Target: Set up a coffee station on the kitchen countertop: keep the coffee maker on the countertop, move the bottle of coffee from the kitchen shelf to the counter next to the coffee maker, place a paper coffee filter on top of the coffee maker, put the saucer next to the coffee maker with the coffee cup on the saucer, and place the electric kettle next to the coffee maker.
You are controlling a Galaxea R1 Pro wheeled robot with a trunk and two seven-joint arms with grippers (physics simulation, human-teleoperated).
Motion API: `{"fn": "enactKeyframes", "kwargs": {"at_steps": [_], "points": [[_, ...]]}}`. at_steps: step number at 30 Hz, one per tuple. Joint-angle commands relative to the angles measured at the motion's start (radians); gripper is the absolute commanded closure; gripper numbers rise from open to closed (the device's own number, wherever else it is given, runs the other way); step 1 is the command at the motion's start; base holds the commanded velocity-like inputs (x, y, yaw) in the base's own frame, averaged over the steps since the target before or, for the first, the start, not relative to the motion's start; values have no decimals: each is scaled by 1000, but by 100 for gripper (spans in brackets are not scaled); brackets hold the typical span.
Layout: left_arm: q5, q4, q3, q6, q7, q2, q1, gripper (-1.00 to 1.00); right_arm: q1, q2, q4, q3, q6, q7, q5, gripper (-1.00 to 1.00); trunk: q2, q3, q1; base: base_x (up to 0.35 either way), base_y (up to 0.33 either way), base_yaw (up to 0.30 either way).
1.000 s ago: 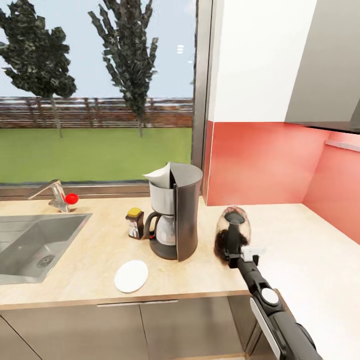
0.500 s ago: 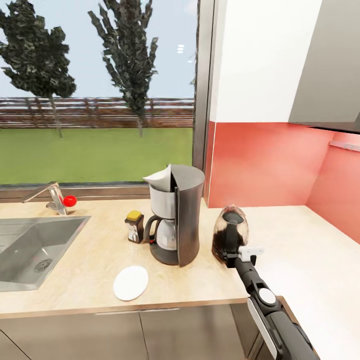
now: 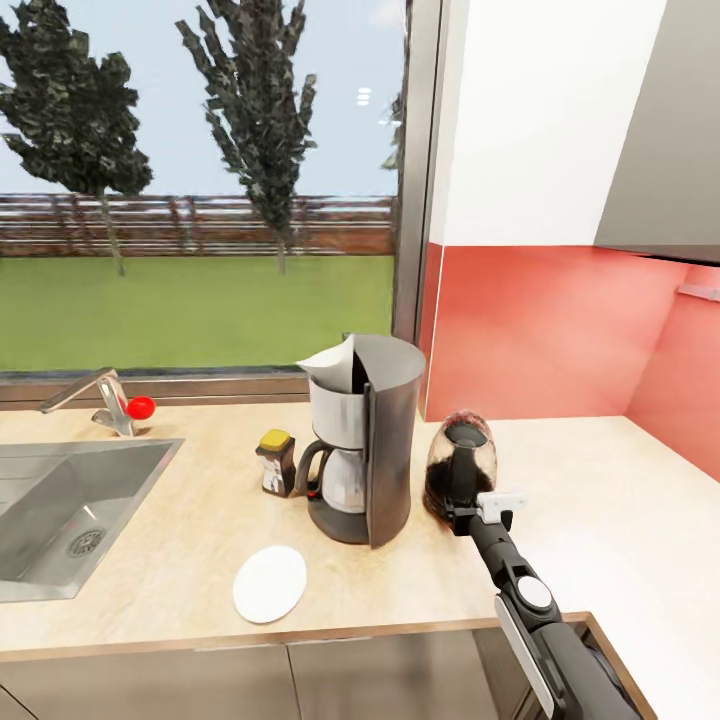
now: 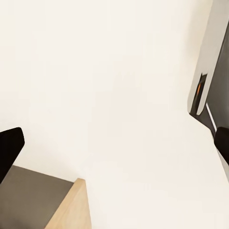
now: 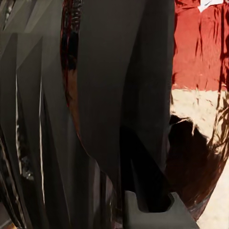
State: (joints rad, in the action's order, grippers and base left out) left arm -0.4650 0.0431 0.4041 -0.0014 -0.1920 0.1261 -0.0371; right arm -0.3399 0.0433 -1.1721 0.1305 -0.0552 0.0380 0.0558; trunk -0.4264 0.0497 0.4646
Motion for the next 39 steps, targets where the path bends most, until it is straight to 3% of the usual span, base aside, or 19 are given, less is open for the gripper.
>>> {"fn": "enactKeyframes", "kwargs": {"at_steps": [1, 5, 6, 23, 39], "points": [[-8, 1, 8, 0, -1, 0, -1, -100, -1, 1, 25, 3, -3, 5, 7, 100, -2, 2, 1, 0, 0, 0], [-8, 1, 8, 0, -1, 0, -1, -100, -1, 1, 25, 3, -2, 5, 7, 100, -2, 2, 1, 0, 0, 0], [-8, 1, 8, 0, -1, 0, -1, -100, -1, 1, 24, 3, -2, 5, 7, -100, -2, 2, 1, 0, 0, 0], [-14, 1, 7, 0, -1, 0, -1, -100, -1, 1, 17, 3, -2, 5, 7, -100, -2, 2, 1, -13, 0, 0], [-9, -3, 11, 0, -1, 0, -3, -100, -1, 3, 19, 4, -5, 3, 8, -100, -2, 2, 1, -317, 0, 0]]}}
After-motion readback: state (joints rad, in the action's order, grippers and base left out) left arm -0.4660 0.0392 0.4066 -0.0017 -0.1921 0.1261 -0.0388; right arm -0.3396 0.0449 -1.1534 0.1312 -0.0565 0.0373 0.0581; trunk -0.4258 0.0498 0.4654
